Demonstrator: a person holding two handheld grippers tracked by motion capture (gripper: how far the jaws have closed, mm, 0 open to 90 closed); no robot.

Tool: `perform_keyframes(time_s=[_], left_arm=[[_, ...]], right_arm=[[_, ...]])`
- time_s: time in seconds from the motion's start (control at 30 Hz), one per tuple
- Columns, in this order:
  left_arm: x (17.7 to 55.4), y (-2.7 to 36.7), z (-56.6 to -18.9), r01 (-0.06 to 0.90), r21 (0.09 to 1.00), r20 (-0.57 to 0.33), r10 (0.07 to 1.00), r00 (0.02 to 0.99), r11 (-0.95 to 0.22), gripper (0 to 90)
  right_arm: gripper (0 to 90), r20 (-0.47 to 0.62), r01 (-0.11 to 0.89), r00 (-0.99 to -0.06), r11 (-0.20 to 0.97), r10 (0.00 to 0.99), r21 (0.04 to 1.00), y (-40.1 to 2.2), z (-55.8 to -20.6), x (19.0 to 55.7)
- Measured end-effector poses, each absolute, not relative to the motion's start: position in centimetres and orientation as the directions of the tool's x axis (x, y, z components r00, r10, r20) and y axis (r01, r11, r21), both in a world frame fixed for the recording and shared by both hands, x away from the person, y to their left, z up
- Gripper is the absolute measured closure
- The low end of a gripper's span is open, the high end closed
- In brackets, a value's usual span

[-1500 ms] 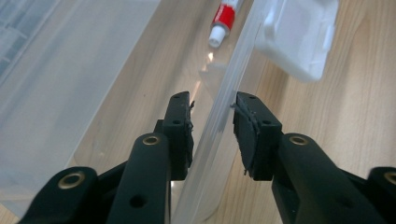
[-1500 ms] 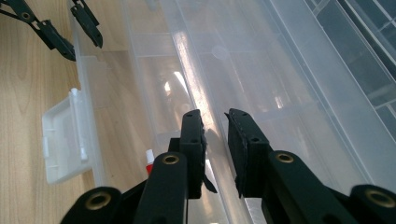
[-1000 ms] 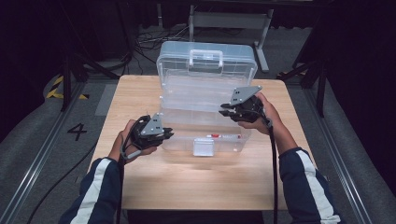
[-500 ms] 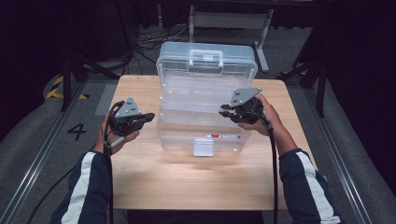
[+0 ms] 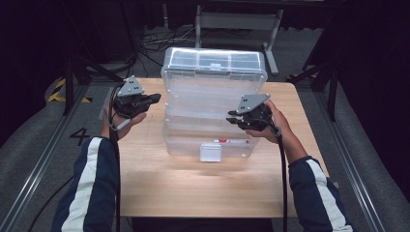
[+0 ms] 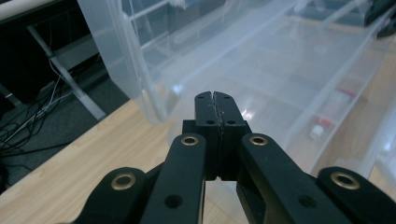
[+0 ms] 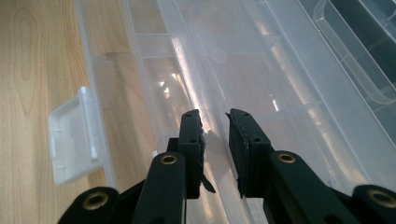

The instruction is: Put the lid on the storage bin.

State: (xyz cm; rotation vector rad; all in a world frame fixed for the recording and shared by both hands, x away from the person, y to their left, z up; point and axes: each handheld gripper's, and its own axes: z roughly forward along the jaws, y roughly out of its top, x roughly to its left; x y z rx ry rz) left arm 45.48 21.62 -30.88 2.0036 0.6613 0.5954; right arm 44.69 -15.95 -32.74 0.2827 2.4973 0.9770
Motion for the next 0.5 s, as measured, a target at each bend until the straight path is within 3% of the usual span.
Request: perform_keyframes(time_s=[0.5], left_arm=[[46.4,20.8,-30.1,0.218,0.891,0.12,0.67,0.733,-0.398,90.0]], right_arm=[[75.4,-0.336,0.022,-0.879,0.731,0.339,0.682,-15.9,-33.0,44.3]])
